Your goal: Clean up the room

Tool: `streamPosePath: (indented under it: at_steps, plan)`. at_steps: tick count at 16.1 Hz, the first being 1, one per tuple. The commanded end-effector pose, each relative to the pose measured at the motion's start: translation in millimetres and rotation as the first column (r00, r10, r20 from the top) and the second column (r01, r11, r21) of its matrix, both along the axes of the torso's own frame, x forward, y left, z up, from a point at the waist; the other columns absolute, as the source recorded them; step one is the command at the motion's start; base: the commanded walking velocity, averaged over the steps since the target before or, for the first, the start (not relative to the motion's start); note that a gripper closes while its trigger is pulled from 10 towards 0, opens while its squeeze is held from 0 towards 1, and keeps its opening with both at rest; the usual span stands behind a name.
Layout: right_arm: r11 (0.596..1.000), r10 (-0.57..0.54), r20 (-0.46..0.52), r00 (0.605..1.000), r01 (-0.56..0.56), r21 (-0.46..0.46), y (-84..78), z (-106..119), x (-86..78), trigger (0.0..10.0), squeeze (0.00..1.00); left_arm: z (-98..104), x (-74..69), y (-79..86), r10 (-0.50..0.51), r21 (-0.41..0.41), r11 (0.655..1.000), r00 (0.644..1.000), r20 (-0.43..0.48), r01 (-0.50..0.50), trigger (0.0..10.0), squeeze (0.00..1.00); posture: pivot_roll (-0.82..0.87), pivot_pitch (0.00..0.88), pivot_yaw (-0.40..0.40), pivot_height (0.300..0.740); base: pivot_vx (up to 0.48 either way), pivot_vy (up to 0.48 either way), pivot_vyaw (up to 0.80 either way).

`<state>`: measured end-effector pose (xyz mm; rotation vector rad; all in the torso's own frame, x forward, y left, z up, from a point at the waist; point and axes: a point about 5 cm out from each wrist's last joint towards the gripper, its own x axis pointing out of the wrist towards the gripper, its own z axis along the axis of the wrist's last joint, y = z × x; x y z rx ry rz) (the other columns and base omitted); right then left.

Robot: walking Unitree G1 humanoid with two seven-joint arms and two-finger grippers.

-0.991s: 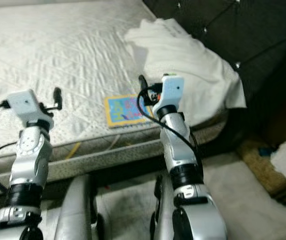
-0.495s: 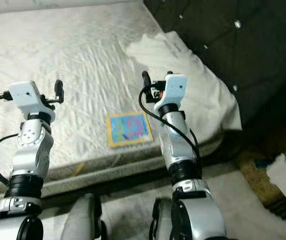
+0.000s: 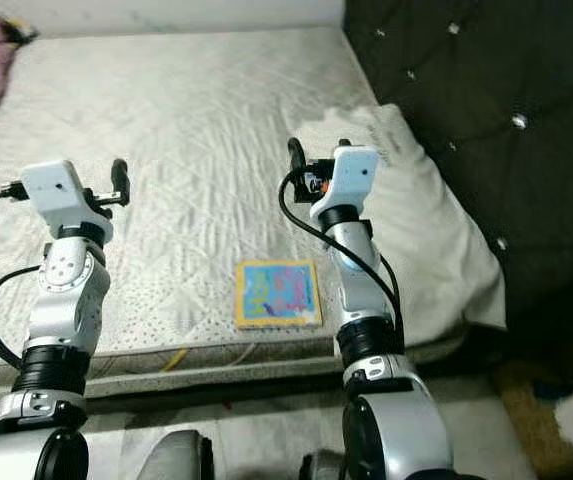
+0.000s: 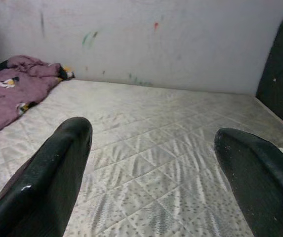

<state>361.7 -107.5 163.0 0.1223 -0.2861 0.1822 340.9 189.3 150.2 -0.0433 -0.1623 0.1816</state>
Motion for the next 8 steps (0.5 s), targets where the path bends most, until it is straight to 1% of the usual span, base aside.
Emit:
streamPosePath:
  at_steps: [1, 2, 3, 4, 5, 6, 7, 8]
  plan:
    - [1.0, -0.001, -0.004, 1.0, 0.001, 0.002, 1.8, -2, -0.8, 10.0, 0.0, -3, 0.2, -0.8, -0.007, 0.011, 1.0, 1.0, -0.01, 0.007, 10.0, 0.0, 0.01, 0.0, 0.016, 0.74, 0.0, 0.0, 0.0]
    - [1.0, -0.006, -0.011, 1.0, 0.006, 0.002, 0.6, -5, -1.9, 10.0, 0.0, -5, 0.3, -7.0, -0.014, 0.013, 1.0, 1.0, -0.028, 0.014, 10.0, 0.0, 0.02, 0.0, 0.005, 0.74, 0.0, 0.0, 0.0]
    - [1.0, -0.003, -0.024, 1.0, 0.002, -0.004, 0.3, -8, -3.0, 10.0, 0.0, -7, -0.9, -13.4, -0.04, -0.008, 0.999, 0.999, -0.032, 0.04, 10.0, 0.0, 0.02, 0.0, -0.006, 0.74, 0.0, 0.0, 0.0]
    - [1.0, 0.0, -0.028, 1.0, 0.0, -0.007, 0.2, -9, -3.7, 10.0, 0.0, -7, -2.0, -15.1, -0.048, -0.014, 0.999, 0.998, -0.03, 0.048, 10.0, 0.0, 0.02, 0.0, -0.009, 0.74, 0.0, 0.0, 0.0]
    - [1.0, 0.008, -0.038, 0.999, -0.009, -0.006, 0.2, -11, -5.5, 10.0, 0.0, -9, -5.9, -19.9, -0.081, -0.036, 0.996, 0.996, -0.031, 0.08, 10.0, 0.0, 0.03, 0.0, -0.03, 0.74, 0.0, 0.0, 0.0]
    - [1.0, 0.012, -0.044, 0.999, -0.012, -0.002, 0.4, -12, -5.6, 10.0, 0.0, -10, -6.7, -21.7, -0.098, -0.041, 0.995, 0.995, -0.036, 0.096, 10.0, 0.0, 0.03, 0.0, -0.03, 0.74, 0.0, 0.0, 0.0]
    - [1.0, 0.013, -0.058, 0.998, -0.012, 0.008, 0.2, -13, -4.9, 10.0, 0.0, -11, -8.7, -25.2, -0.12, -0.038, 0.992, 0.992, -0.033, 0.118, 10.0, 0.0, 0.05, 0.0, -0.047, 0.74, 0.0, 0.0, 0.0]
    - [1.0, 0.016, -0.061, 0.998, -0.016, 0.007, 0.5, -13, -5.1, 10.0, 0.0, -11, -10.1, -26.4, -0.119, -0.033, 0.993, 0.992, -0.033, 0.118, 10.0, 0.0, 0.06, 0.0, -0.054, 0.74, 0.0, 0.0, 0.0]
